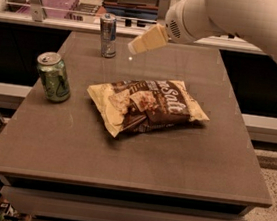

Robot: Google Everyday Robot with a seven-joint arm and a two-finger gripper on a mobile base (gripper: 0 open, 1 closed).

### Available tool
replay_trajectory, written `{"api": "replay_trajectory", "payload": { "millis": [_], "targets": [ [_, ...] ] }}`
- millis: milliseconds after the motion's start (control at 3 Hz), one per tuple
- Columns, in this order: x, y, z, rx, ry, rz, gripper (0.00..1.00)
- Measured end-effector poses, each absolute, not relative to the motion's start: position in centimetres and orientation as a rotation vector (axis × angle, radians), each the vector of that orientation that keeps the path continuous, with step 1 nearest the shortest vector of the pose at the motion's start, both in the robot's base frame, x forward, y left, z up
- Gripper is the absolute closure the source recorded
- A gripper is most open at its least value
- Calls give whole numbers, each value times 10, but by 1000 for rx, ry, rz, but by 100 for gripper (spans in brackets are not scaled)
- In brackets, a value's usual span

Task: Pick redbull can

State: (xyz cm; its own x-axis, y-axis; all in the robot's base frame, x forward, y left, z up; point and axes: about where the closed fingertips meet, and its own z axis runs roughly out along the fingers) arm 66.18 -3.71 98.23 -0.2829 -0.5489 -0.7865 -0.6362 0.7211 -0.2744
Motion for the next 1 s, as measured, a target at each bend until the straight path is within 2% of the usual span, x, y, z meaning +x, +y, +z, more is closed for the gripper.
{"api": "replay_trajectory", "payload": {
  "millis": [1000],
  "targets": [
    [730,46,958,-951,1797,371,0]
  ]
}}
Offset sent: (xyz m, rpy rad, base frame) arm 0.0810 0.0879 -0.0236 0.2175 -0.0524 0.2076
